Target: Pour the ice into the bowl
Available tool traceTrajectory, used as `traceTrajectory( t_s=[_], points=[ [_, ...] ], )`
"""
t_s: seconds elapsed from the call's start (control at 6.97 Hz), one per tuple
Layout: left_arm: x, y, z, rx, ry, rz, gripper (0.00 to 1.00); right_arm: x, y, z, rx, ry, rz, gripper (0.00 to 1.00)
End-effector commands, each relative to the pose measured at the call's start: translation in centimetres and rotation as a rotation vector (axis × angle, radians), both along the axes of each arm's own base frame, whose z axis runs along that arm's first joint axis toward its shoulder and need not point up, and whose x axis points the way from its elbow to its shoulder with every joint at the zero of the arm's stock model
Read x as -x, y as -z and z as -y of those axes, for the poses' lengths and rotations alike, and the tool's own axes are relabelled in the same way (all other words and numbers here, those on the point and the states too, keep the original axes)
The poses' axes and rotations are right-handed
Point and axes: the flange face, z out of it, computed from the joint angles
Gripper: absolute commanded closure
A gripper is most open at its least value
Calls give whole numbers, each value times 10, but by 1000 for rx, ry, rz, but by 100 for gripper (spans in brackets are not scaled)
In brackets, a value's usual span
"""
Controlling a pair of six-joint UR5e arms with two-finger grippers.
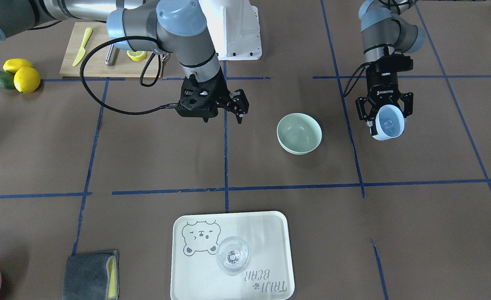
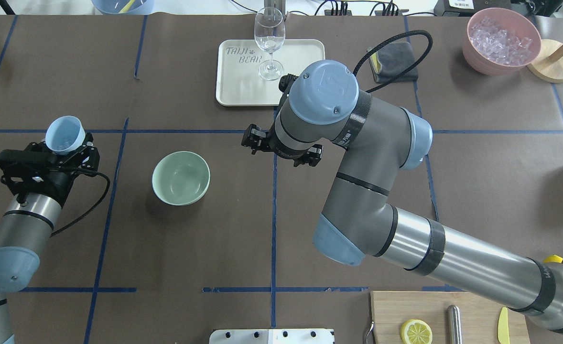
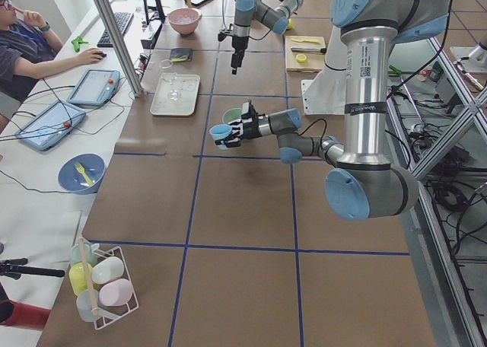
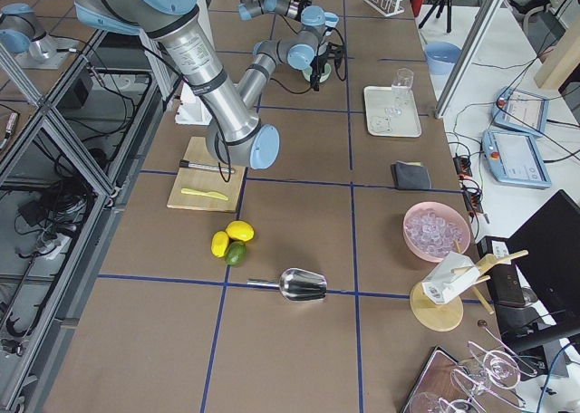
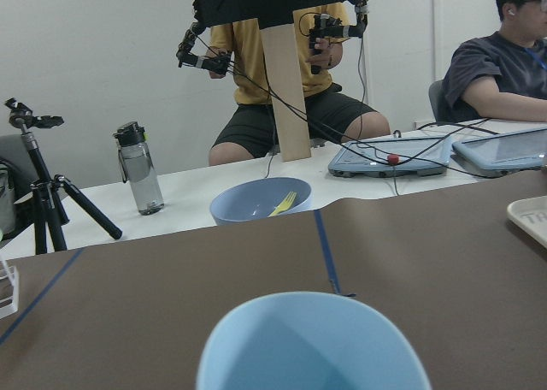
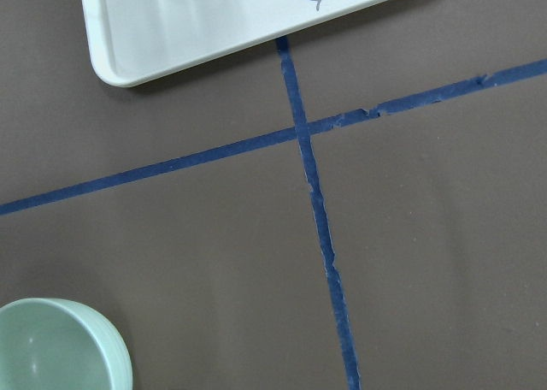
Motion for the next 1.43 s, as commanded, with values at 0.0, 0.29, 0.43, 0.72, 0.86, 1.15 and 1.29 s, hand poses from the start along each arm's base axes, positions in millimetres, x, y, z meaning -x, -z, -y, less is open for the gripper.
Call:
traceTrajectory(
  t_s=[0.0, 0.29, 0.43, 0.72, 0.86, 1.15, 1.29],
  points=[
    [-23, 32, 5, -46, -36, 52, 100, -15, -21, 3, 6, -11, -17, 0],
    [-31, 35, 7, -83, -77, 231, 100, -45, -57, -8, -57, 23, -33, 0],
    [-32, 33, 6, -96, -89, 297, 100, -52, -62, -9, -59, 20, -35, 0],
    [-41, 36, 9, -159, -110, 575, 100, -52, -61, -9, -62, 19, -33, 0],
    [-60, 50, 0, -194, -140, 628, 100, -53, -64, -10, -60, 20, -37, 0],
    [-87, 64, -20, -245, -152, 839, 100, -54, -70, -9, -69, 14, -25, 0],
    [-90, 59, -20, -254, -179, 962, 100, -54, -70, -10, -71, 16, -23, 0]
  ],
)
